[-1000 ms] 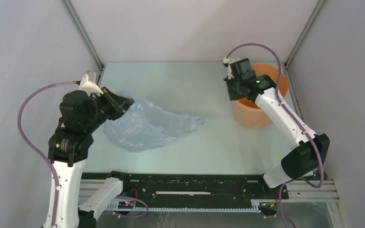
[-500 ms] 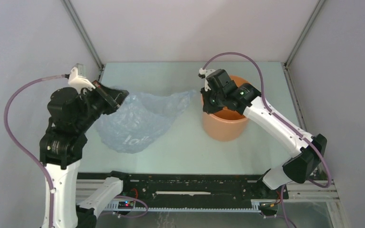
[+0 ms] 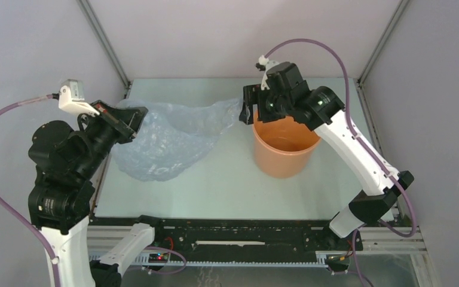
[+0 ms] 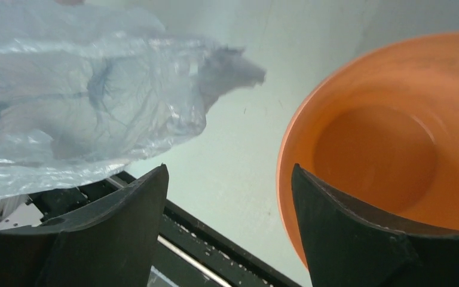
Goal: Put the trash bags into the trash bin
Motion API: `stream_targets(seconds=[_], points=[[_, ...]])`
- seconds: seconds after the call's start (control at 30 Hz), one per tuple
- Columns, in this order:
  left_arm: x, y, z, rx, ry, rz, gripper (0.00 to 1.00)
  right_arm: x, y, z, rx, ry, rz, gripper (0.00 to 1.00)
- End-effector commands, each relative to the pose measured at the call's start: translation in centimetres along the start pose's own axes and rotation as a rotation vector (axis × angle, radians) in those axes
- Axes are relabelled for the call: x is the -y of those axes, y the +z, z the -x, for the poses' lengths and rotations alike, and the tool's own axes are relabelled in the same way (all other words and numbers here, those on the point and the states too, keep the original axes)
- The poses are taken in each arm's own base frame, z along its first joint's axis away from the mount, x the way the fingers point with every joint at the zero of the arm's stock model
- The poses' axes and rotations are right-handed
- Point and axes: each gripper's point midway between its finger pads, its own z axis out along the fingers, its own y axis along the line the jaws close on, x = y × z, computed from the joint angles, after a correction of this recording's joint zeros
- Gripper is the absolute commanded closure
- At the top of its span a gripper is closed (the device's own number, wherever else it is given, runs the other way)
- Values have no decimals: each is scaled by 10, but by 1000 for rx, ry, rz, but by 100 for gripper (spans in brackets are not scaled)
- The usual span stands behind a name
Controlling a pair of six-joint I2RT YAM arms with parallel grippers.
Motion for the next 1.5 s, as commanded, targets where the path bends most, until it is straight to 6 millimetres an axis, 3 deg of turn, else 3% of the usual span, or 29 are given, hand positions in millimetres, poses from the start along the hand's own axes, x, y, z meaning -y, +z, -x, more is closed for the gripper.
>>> stream_targets(seconds=[0.0, 0.13, 0.2, 0.3, 0.53, 0.67, 0.77, 0.87, 0.9, 1.0, 1.1, 1.23, 1.4, 1.47], points=[[13, -4, 19, 48, 11, -33, 100, -4, -30, 22, 58, 22, -7, 15], [25, -6, 26, 55, -25, -74, 100, -37, -39, 32, 96, 81, 168, 13], [31, -7, 30, 64, -40, -92, 100, -55, -31, 39, 130, 167, 270, 13], [36, -7, 32, 63, -48, -115, 100, -64, -11, 37, 130, 284, 299, 13], [42, -11, 34, 60, -38, -141, 100, -61, 22, 43, 167, 335, 276, 23], [40, -16, 34, 71, -31, -132, 100, -65, 46, 28, 118, 386, 293, 22], [39, -18, 30, 72, -42, -136, 100, -67, 56, 33, 157, 402, 310, 23], [38, -22, 25, 69, -47, -139, 100, -67, 63, 42, 212, 397, 323, 31], [38, -24, 24, 65, -48, -143, 100, -67, 62, 47, 235, 390, 334, 38], [48, -23, 21, 37, -66, -194, 100, -69, 40, 71, 335, 354, 363, 80], [86, -16, 16, -54, -131, -401, 100, -62, -6, 102, 427, 339, 386, 100], [121, -2, 9, -173, -270, -635, 100, -34, -86, 126, 581, 268, 316, 100], [142, 19, 14, -201, -379, -692, 100, 22, -166, 119, 714, 258, 134, 100], [162, 23, 21, -209, -420, -756, 100, 38, -191, 111, 746, 254, 73, 100]])
